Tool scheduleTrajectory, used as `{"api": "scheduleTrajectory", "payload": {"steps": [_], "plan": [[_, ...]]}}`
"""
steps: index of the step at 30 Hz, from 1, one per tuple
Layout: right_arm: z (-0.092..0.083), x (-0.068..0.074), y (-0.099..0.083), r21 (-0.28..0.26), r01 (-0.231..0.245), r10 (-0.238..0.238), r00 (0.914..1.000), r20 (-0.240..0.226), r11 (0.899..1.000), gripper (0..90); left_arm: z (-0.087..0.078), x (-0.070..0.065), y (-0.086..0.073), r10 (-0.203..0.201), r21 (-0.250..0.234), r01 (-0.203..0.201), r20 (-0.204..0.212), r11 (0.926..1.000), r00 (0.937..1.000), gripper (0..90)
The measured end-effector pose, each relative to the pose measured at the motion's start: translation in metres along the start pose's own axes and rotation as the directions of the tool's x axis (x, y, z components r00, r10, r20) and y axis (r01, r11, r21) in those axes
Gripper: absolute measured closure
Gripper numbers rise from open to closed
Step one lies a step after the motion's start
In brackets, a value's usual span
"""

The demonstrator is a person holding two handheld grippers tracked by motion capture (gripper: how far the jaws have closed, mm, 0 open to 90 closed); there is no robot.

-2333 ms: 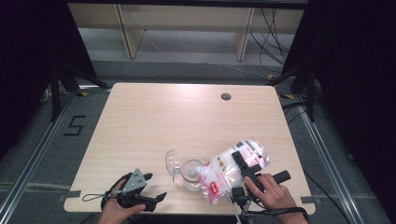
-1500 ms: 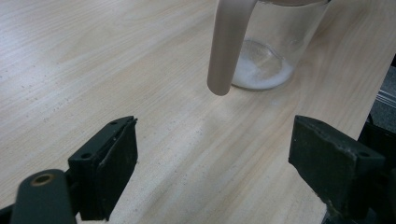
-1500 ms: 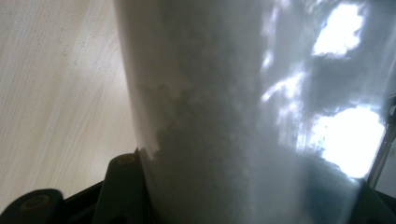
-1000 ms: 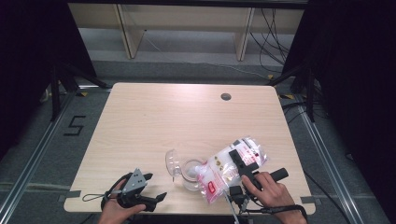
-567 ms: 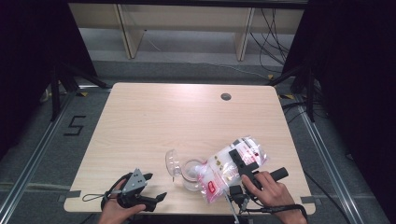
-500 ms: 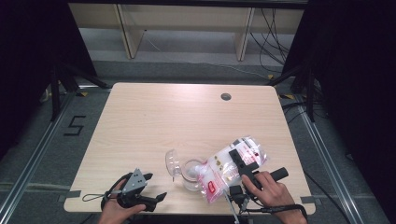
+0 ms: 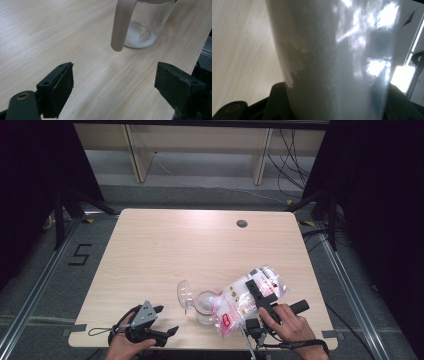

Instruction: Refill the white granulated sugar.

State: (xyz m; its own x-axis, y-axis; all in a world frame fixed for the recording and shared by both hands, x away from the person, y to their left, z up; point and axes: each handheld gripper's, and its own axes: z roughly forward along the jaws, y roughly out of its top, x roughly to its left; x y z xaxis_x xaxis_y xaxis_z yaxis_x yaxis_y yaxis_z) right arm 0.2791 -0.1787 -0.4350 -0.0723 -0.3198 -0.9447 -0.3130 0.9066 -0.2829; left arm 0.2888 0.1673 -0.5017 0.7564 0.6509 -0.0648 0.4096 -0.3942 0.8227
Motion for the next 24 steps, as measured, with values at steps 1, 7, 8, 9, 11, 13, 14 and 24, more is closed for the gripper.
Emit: {"api": "scheduleTrajectory", "payload": {"steps": [1,7,8,9,11,13,14,24], "plan": [[0.0003,-0.0015,-0.0006,-0.009,0.015,-0.015,0.9999,-0.002,1.000,52.3,0.0000,0.0000,0.0000,0.000,0.000,0.000,0.000,1.0000,1.0000,15.3],[-0.0002,-0.0019,-0.0006,-0.007,0.014,-0.014,0.9999,0.004,1.000,52.4,0.0002,0.0000,0.0000,0.000,0.000,0.000,-0.001,1.0000,1.0000,15.2],[-0.0002,-0.0010,-0.0006,-0.004,0.002,-0.002,1.0000,0.000,1.000,52.4,0.0002,0.0000,-0.0001,-0.001,0.000,0.001,0.000,1.0000,1.0000,15.2],[-0.0003,-0.0008,-0.0004,-0.004,0.002,-0.002,1.0000,0.000,1.000,52.4,0.0003,0.0000,-0.0001,0.000,0.000,0.000,0.001,1.0000,1.0000,15.2],[-0.0006,0.0006,-0.0004,0.004,-0.017,0.017,0.9998,-0.007,1.000,52.4,0.0003,-0.0001,0.0000,-0.001,-0.001,0.001,0.001,1.0000,1.0000,15.2],[-0.0001,-0.0017,0.0001,-0.006,0.020,-0.020,0.9998,0.002,1.000,52.5,0.0006,-0.0004,-0.0003,-0.005,-0.002,0.005,0.000,1.0000,1.0000,15.3],[-0.0003,-0.0022,-0.0003,-0.008,0.023,-0.023,0.9997,0.000,1.000,52.5,0.0009,-0.0007,-0.0004,-0.013,-0.005,0.013,0.000,0.9999,0.9999,15.2],[-0.0018,-0.0021,-0.0027,0.001,0.006,-0.006,1.0000,-0.004,1.000,52.6,0.0010,-0.0006,-0.0003,-0.013,-0.004,0.013,0.000,0.9999,0.9999,15.3]]}}
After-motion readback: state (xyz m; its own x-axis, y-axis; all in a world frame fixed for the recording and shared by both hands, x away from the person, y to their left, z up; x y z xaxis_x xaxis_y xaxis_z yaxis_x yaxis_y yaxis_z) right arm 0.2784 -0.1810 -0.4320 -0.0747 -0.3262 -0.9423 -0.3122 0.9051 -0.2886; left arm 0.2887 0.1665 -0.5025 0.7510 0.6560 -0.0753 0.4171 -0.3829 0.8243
